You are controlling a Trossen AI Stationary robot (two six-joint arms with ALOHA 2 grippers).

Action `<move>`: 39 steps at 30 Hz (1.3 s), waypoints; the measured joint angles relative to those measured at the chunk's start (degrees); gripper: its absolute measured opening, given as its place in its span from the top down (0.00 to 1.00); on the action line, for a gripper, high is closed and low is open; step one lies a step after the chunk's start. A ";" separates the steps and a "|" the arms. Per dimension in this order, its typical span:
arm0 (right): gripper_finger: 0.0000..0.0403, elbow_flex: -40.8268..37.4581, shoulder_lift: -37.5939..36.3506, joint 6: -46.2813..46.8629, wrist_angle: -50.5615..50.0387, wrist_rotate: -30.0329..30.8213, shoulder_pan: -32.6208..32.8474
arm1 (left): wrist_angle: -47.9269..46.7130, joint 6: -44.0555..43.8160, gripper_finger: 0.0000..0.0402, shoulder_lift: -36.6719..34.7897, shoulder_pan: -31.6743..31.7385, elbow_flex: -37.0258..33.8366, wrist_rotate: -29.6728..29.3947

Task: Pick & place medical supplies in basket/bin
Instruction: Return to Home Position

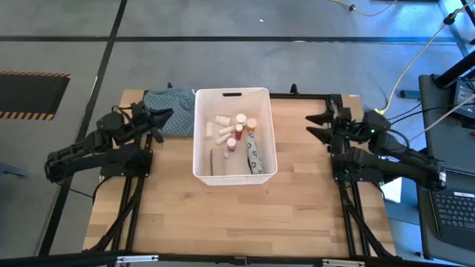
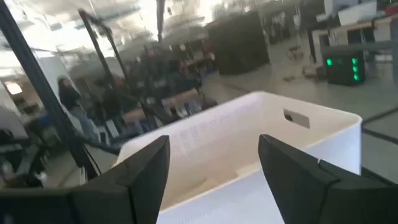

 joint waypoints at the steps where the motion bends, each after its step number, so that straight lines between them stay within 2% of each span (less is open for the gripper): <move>1: 0.38 -1.71 -0.52 0.65 2.55 0.01 -0.03 | -0.04 -0.32 0.91 -1.77 0.00 -1.17 -1.05; 5: 0.38 -7.39 -3.51 2.47 9.91 -0.02 -0.02 | -0.03 -1.90 0.93 -7.86 0.00 -5.24 -2.86; 8: 0.38 -10.47 -6.51 2.73 10.81 -0.29 -0.02 | -0.16 -2.38 0.94 -11.54 0.00 -7.64 -2.92; 12: 0.38 -13.92 -11.26 3.52 12.41 -0.45 0.00 | -0.37 -2.57 0.95 -11.69 0.00 -10.11 -3.91; 18: 0.38 -18.53 -18.61 4.75 13.74 -0.46 0.00 | 5.53 -3.36 0.94 -11.48 -0.02 -15.77 -3.05; 27: 0.38 -22.04 -18.49 3.64 14.98 0.02 -0.04 | 10.85 -5.15 0.95 -11.78 0.00 -23.58 -3.16; 31: 0.38 -25.23 -18.47 2.48 17.74 0.20 -0.04 | 12.60 -3.27 0.95 -11.72 -0.02 -23.90 -3.11; 39: 0.38 -25.24 -18.46 -1.65 15.08 4.27 -0.04 | 12.18 -1.84 0.94 -10.91 -0.02 -23.93 -4.06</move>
